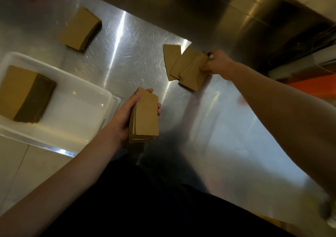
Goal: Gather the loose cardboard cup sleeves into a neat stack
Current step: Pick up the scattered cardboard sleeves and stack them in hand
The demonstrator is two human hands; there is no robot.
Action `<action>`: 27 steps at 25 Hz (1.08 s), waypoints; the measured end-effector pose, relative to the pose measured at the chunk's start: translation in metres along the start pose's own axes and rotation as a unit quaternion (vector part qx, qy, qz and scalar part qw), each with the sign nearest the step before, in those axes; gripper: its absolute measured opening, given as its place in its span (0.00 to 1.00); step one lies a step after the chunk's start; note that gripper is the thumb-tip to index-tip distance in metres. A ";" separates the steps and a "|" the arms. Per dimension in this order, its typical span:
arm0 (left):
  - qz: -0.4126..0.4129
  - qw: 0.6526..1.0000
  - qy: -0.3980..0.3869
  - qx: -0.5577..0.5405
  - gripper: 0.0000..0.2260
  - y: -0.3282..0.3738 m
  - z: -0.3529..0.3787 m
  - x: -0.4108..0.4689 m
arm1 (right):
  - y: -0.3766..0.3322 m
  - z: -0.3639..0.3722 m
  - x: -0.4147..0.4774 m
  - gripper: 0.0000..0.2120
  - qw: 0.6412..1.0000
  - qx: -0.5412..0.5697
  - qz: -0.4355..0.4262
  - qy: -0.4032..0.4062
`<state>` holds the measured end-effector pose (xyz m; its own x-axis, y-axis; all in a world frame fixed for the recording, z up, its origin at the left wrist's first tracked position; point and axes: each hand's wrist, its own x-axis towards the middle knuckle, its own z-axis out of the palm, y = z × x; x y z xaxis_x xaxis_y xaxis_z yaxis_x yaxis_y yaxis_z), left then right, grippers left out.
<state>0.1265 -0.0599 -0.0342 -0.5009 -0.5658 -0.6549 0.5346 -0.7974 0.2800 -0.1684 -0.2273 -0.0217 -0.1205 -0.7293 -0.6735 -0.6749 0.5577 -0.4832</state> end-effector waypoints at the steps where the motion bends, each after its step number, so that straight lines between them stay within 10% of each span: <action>1: 0.003 1.000 0.001 -0.004 0.18 0.001 -0.001 0.000 | -0.001 0.003 0.002 0.30 1.000 -0.002 -0.001 0.013; 11: 0.001 1.000 0.012 -0.010 0.17 -0.001 0.001 -0.001 | 0.019 0.009 -0.013 0.28 0.994 0.067 0.006 0.089; 27: 0.021 0.999 0.008 0.035 0.18 -0.017 0.011 -0.021 | 0.013 0.022 -0.173 0.22 0.975 0.179 -0.099 -0.089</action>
<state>0.1205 -0.0368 -0.0175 -0.4676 -0.5955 -0.6533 0.5061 -0.7863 0.3545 -0.1403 -0.0857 0.0763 0.1363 -0.7738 -0.6185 -0.3719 0.5387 -0.7560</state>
